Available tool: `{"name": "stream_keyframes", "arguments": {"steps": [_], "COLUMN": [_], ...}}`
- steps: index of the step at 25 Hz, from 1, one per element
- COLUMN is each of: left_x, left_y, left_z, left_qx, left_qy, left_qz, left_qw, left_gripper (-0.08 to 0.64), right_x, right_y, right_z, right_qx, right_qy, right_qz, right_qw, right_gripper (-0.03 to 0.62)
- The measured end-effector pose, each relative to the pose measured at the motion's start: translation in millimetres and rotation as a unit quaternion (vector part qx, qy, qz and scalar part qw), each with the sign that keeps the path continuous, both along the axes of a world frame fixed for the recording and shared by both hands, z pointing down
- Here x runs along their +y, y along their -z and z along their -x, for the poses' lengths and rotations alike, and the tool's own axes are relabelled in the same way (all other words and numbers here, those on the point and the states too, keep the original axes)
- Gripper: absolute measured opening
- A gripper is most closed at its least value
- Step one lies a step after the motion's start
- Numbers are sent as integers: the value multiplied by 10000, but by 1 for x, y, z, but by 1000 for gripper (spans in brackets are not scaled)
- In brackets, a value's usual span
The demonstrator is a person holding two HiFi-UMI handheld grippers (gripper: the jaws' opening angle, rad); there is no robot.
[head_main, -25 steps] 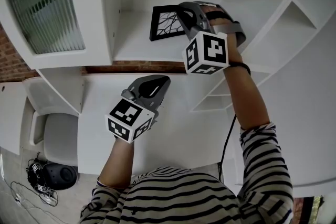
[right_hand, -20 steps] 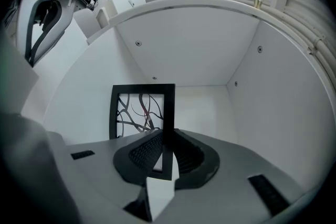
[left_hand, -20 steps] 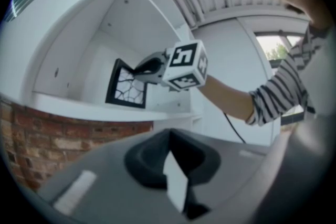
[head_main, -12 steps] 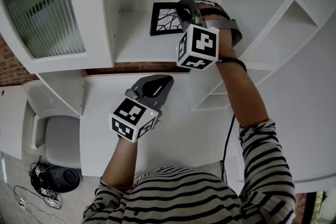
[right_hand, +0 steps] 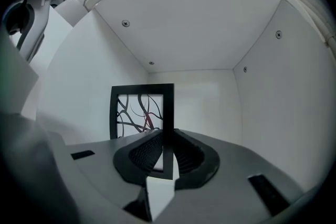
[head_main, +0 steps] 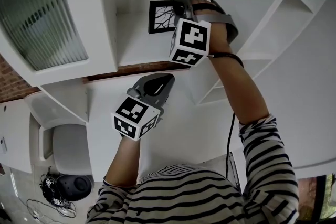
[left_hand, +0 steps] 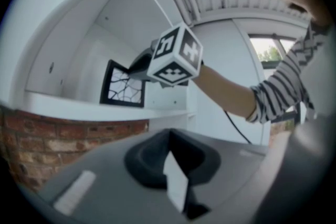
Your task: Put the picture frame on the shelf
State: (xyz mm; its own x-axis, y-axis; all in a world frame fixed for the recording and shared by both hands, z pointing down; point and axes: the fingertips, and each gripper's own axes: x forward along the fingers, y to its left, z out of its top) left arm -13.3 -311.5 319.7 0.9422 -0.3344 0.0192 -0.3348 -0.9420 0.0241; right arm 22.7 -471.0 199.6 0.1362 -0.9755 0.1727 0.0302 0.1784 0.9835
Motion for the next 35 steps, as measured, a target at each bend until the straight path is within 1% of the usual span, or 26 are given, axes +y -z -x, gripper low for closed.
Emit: {"name": "stream_keyframes", "arguments": {"steps": [3, 7, 16, 22, 29, 35], "left_x": [0, -2, 0, -3, -2, -4], "left_y": [1, 3, 3, 2, 3, 5], "left_z": [1, 0, -11, -14, -17, -16], "left_qx": [-10, -61, -116, -113, -96, -87], "left_qy": [-109, -304, -587, -620, -607, -549], "left_qz": [-17, -73, -92, -84, -82, -95], "left_qw": [9999, 9995, 9982, 9980, 9981, 9984], "left_gripper": [8, 8, 8, 8, 8, 8], "right_x": [1, 4, 4, 4, 8, 9], "right_y": [1, 2, 1, 2, -1, 1], "right_z": [-1, -1, 0, 2, 3, 6], "right_qx": [18, 4, 117, -70, -56, -40], "right_qy": [-153, -228, -166, 38, 134, 219], "right_qz": [-10, -34, -29, 0, 101, 65], "right_qw": [9999, 9997, 9998, 10000, 9998, 9997], "right_gripper": [61, 61, 61, 61, 72, 74]}}
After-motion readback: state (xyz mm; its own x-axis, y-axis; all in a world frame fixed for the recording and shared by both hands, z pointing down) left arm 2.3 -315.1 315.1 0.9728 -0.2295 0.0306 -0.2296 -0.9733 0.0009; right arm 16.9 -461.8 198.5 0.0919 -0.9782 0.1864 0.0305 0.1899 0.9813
